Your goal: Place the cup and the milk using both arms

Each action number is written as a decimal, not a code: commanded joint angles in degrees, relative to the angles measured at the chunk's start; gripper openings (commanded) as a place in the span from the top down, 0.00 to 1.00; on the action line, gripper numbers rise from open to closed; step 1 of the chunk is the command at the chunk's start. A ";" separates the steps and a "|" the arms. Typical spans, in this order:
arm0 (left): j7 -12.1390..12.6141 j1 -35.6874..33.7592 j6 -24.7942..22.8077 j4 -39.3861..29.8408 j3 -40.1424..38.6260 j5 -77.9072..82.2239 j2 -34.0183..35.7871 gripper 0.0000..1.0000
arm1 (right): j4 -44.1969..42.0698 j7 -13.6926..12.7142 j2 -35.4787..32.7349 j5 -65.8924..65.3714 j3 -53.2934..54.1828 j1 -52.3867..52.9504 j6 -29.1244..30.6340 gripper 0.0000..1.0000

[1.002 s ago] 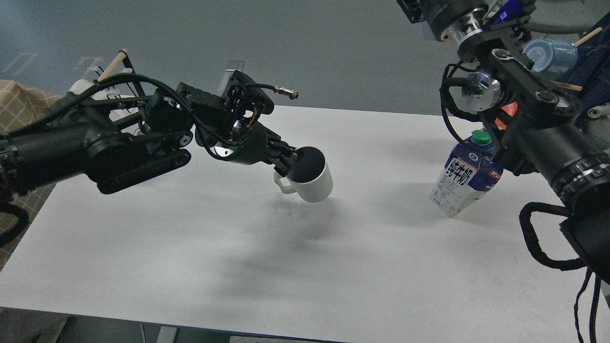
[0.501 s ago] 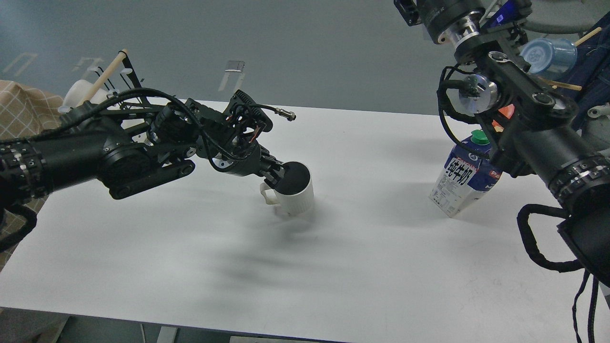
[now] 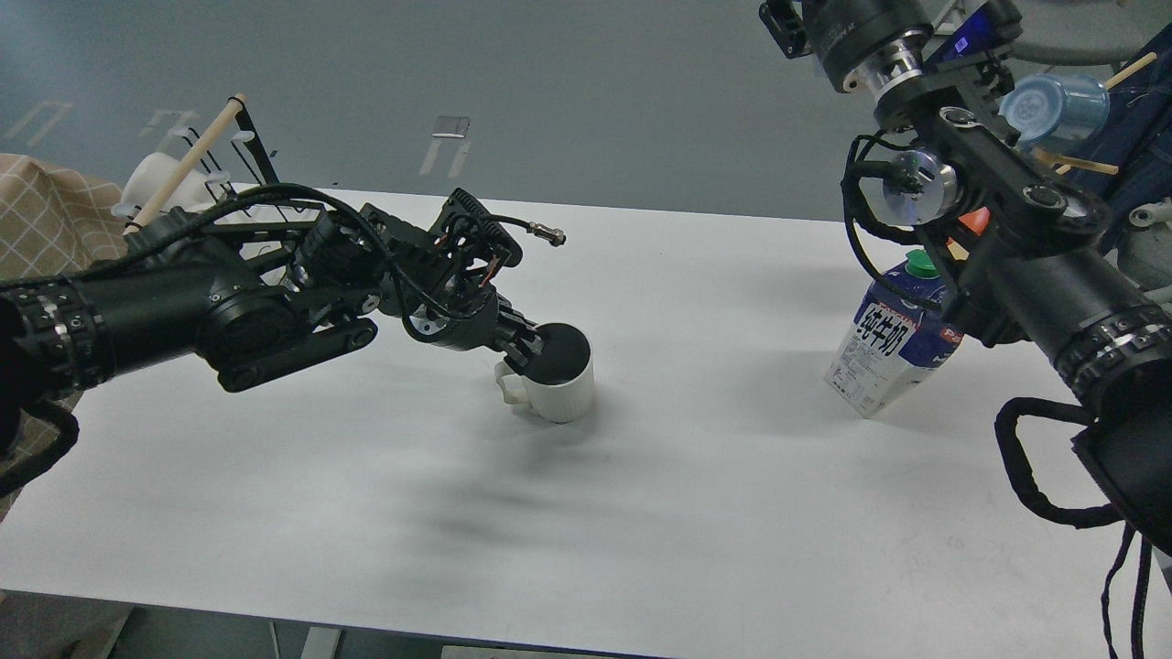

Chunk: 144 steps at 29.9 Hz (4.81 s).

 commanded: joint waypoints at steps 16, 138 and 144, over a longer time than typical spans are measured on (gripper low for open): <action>-1.40 -15.01 0.00 -3.48 -8.48 -26.73 10.31 0.04 | 7.13 0.00 -12.10 -1.55 -5.08 0.51 0.18 0.00; -0.70 3.27 8.84 -0.40 -28.62 -68.77 9.44 0.04 | 24.72 0.00 -16.42 -67.48 -44.65 -12.49 -42.85 0.67; -0.70 3.27 8.75 -0.40 -28.62 -68.85 9.53 0.04 | 24.71 0.00 -16.60 -67.39 -44.73 -13.11 -42.85 0.31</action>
